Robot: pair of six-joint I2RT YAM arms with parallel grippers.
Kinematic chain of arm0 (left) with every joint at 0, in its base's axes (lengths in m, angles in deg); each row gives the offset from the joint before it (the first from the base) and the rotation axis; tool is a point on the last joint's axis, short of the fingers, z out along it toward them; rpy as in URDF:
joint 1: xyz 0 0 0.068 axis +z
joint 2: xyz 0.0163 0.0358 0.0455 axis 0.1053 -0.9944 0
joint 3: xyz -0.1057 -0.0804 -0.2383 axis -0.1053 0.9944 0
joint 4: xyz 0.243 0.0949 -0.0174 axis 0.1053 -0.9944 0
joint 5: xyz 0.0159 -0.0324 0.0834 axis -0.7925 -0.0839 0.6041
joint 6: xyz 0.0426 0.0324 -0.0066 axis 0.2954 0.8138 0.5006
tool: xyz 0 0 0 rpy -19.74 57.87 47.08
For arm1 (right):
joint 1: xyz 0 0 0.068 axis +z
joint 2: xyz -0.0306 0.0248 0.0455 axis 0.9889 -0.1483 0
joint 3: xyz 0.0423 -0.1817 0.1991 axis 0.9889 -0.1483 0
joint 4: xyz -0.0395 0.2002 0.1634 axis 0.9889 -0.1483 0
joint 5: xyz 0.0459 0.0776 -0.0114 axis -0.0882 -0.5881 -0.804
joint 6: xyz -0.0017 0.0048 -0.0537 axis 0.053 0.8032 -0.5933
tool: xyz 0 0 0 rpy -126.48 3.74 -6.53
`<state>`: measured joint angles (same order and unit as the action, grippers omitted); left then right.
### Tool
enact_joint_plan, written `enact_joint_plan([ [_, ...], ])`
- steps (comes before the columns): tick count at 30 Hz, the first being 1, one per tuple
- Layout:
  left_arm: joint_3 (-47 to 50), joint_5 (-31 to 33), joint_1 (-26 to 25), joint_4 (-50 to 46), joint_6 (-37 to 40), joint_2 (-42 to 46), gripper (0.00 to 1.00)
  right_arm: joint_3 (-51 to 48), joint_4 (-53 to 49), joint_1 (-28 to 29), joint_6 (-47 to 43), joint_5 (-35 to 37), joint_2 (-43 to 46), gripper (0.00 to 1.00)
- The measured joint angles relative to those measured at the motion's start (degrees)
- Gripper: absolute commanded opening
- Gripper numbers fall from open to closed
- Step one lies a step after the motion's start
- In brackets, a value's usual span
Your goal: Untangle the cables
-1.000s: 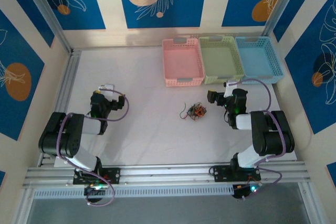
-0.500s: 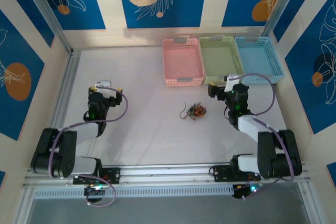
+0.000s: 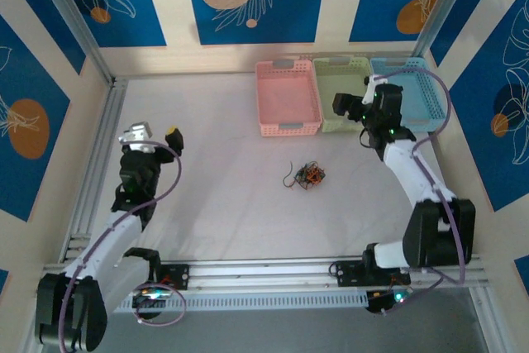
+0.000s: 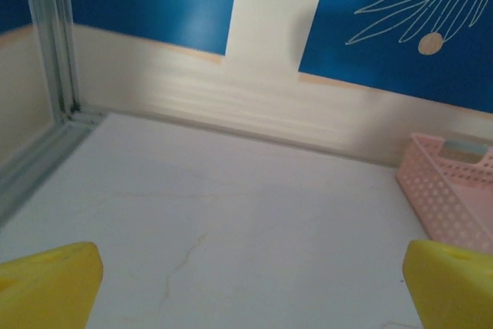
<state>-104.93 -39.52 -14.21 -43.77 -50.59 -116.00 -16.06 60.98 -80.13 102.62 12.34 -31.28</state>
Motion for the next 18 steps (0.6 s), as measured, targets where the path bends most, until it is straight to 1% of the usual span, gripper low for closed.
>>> enact_joint_plan([
  [2, -2.0, -2.1, 0.0, -4.8, -2.6, 0.1, 0.99, 6.1, -4.9, -1.3, 0.8, -0.3, -5.7, 0.83],
  [4, -4.9, -4.2, 0.0, -9.6, -4.6, -0.5, 0.98, 13.5, -10.2, -2.8, 2.1, -0.2, -11.8, 0.81],
  [6, -7.8, -6.5, 0.0, -13.8, -6.5, -0.9, 0.97, 21.1, -14.8, -4.5, 3.3, 0.3, -17.9, 0.82],
  [8, -9.6, -8.7, 0.0, -16.9, -8.0, -0.8, 0.96, 25.9, -17.8, -5.9, 4.1, 0.7, -22.1, 0.83],
  [14, -10.7, -13.2, 0.0, -24.7, -11.0, 1.3, 0.95, 36.3, -25.0, -9.5, 5.8, 2.2, -33.2, 0.83],
  [18, -10.7, -14.5, -0.1, -26.3, -12.0, 3.5, 0.95, 41.8, -28.2, -11.0, 5.8, 3.4, -39.7, 0.83],
])
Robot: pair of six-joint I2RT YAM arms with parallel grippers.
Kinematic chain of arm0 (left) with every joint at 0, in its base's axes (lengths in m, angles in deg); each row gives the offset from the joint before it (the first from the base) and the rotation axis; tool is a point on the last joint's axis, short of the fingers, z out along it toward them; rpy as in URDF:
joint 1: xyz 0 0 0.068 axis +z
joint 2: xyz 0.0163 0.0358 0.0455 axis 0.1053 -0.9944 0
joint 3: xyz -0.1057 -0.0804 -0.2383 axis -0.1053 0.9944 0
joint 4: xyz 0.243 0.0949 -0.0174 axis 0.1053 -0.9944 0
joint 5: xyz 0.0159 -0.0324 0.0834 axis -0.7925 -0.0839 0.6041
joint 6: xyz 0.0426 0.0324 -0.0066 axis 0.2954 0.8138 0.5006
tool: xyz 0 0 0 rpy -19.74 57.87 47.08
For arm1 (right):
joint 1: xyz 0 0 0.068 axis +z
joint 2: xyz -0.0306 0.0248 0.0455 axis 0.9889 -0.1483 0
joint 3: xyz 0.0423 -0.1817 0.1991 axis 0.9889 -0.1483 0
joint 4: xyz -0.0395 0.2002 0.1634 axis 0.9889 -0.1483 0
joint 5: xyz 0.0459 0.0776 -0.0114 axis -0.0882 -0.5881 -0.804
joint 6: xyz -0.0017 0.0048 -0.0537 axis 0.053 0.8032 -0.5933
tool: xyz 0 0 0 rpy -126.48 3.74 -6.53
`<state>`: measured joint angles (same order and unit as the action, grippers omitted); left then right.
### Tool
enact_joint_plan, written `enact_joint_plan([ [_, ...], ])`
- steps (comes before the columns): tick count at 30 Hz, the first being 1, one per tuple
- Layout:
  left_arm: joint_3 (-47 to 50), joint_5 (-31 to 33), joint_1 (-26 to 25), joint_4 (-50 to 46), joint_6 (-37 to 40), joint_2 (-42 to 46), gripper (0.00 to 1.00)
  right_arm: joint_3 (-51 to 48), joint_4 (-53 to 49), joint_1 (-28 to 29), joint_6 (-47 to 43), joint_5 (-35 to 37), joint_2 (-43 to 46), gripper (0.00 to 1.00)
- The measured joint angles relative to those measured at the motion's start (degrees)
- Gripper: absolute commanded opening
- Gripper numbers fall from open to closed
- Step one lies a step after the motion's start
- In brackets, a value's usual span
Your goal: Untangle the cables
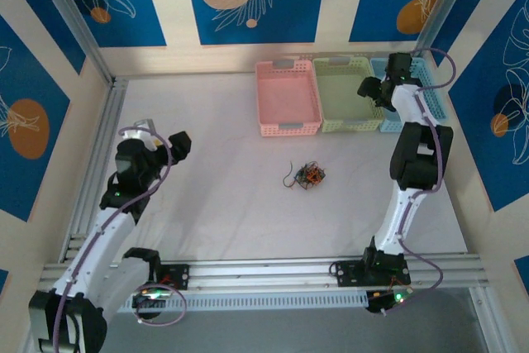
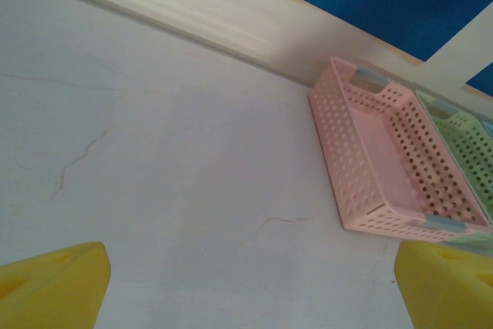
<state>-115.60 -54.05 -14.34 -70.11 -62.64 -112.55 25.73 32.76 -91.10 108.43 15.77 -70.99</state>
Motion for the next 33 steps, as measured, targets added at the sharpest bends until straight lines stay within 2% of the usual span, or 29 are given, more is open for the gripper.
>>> enact_joint_plan([
  [6, 0.1, -0.5, -0.1, 0.0, -0.7, -0.7, 0.94, 9.8, -4.5, -1.1, -0.3, 1.8, -7.4, 0.81],
  [13, 1.1, -1.1, -0.1, 0.0, -0.8, -1.6, 0.94, 28.3, -10.5, -1.1, -2.7, 1.8, -18.3, 0.68],
  [15, 1.3, -1.2, -0.1, 0.1, -0.8, -1.6, 0.94, 31.3, -11.7, -1.1, -3.3, 1.7, -20.7, 0.61],
  [21, 1.7, -1.3, -0.1, 0.2, -0.8, -1.6, 0.94, 35.1, -13.9, -0.7, -6.3, -0.4, -25.2, 0.43],
  [25, 1.8, -1.3, -0.1, 0.2, -0.8, -1.4, 0.94, 36.7, -14.3, -0.4, -8.6, -1.6, -26.8, 0.21],
  [33, 1.8, -1.3, -0.1, 0.1, -0.8, -0.8, 0.94, 37.5, -15.5, 2.5, -11.3, -2.4, -26.9, 0.12],
])
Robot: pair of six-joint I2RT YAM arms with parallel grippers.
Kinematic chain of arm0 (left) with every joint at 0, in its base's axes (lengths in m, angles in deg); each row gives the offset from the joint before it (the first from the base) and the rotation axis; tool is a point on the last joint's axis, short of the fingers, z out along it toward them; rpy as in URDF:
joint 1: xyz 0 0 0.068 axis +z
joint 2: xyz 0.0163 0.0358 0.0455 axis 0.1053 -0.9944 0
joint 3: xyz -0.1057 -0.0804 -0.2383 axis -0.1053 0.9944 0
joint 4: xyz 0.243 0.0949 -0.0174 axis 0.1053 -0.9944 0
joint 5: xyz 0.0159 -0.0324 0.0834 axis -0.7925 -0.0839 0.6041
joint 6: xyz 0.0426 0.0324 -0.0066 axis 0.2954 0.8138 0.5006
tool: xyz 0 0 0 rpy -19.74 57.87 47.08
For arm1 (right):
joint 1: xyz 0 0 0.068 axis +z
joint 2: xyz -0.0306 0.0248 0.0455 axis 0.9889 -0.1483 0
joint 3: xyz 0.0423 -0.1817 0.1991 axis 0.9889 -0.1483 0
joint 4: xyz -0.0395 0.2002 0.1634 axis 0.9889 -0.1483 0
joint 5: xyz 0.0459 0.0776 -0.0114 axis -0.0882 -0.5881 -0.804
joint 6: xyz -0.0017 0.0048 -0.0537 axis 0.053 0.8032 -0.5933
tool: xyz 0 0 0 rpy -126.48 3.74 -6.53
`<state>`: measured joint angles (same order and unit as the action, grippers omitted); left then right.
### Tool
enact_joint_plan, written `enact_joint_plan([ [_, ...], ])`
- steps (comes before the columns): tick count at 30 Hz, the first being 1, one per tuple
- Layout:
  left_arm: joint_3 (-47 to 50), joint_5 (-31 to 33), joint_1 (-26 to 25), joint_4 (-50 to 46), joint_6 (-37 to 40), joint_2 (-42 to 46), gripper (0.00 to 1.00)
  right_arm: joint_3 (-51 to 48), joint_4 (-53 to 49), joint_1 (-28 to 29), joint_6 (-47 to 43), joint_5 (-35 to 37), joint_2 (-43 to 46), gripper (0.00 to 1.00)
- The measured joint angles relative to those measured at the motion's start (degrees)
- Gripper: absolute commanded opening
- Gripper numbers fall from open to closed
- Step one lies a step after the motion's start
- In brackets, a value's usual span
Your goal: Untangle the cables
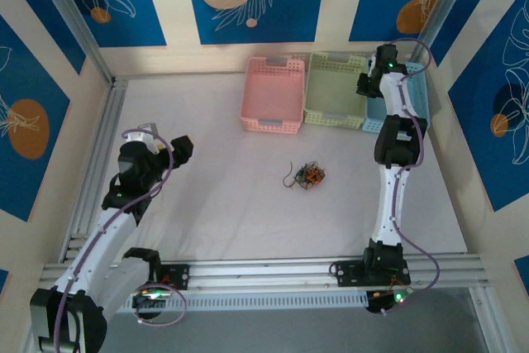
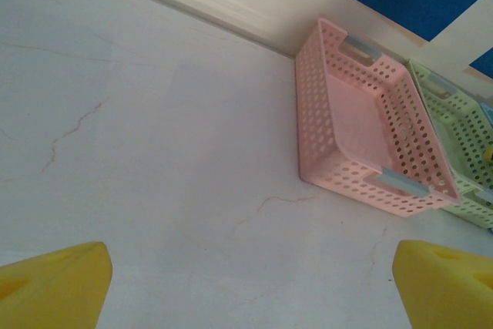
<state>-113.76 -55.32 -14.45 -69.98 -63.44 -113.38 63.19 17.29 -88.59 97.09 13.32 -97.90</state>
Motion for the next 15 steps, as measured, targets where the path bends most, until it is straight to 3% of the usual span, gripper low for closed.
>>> enact_joint_plan([
  [15, 0.5, 0.0, 0.0, 0.0, 0.0, -0.1, 0.94, 0.0, 0.1, 10.9, 0.8, 0.1, 0.0, 0.11],
])
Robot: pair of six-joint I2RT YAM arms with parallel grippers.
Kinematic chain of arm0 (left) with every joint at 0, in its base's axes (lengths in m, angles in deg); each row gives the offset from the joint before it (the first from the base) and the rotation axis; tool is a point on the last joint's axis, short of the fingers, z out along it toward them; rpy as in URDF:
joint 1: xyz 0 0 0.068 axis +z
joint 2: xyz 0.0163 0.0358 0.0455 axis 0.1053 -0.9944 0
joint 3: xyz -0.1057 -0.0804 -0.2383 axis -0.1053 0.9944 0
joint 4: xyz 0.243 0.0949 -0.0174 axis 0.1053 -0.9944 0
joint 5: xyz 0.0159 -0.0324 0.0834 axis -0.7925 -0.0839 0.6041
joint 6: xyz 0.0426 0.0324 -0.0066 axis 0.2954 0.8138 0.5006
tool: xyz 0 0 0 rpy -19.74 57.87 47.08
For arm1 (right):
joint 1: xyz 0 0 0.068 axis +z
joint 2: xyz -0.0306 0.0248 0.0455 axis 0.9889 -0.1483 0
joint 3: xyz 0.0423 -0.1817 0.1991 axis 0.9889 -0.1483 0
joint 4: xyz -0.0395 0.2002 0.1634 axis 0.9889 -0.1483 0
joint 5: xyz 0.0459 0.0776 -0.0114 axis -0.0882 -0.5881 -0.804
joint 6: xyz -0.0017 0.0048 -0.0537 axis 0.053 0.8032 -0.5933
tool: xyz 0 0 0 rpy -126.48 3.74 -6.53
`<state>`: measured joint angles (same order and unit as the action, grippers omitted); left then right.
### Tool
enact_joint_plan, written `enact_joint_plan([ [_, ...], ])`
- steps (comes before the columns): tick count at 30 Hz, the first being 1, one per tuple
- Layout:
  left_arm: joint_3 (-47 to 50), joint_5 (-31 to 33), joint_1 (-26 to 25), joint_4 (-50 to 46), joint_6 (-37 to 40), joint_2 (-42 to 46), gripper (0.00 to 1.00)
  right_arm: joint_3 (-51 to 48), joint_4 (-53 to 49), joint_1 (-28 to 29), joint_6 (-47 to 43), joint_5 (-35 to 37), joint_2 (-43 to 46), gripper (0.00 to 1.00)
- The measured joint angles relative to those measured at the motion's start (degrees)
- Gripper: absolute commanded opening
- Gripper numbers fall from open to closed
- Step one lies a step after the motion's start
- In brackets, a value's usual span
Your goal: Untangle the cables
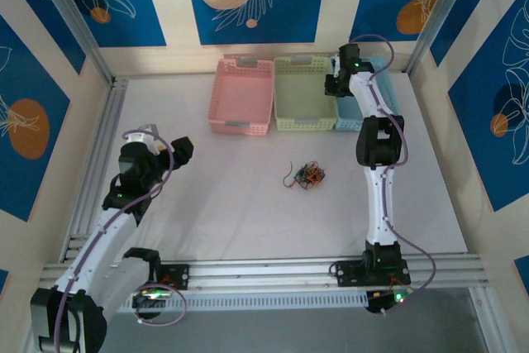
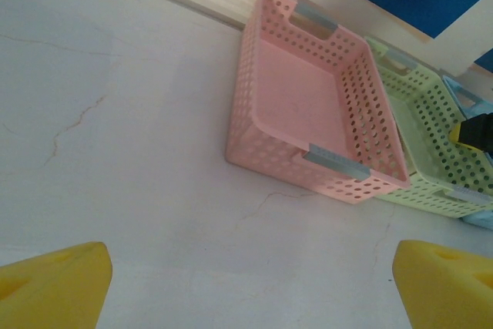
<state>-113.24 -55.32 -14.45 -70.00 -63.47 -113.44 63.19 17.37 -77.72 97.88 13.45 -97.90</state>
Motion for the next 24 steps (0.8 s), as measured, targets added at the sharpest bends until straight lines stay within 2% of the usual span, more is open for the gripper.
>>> enact_joint_plan([
  [10, 0.4, 0.0, 0.0, 0.3, 0.0, -1.0, 0.94, 0.2, 0.0, 2.5, 3.5, -1.2, 0.0, 0.13],
  [12, 0.9, 0.2, 0.0, 0.8, 0.0, -1.8, 0.93, 0.7, -0.3, 2.7, 4.3, -1.5, 0.0, 0.19],
  [20, 3.0, 1.4, -0.1, 1.5, 0.1, -6.0, 0.92, 0.2, -1.2, 4.8, 7.3, -3.5, 0.9, 0.59],
  [24, 3.7, 2.4, -0.1, 2.6, 0.2, -6.0, 0.92, -8.7, -0.3, 5.7, 8.2, -3.6, 7.4, 0.65],
])
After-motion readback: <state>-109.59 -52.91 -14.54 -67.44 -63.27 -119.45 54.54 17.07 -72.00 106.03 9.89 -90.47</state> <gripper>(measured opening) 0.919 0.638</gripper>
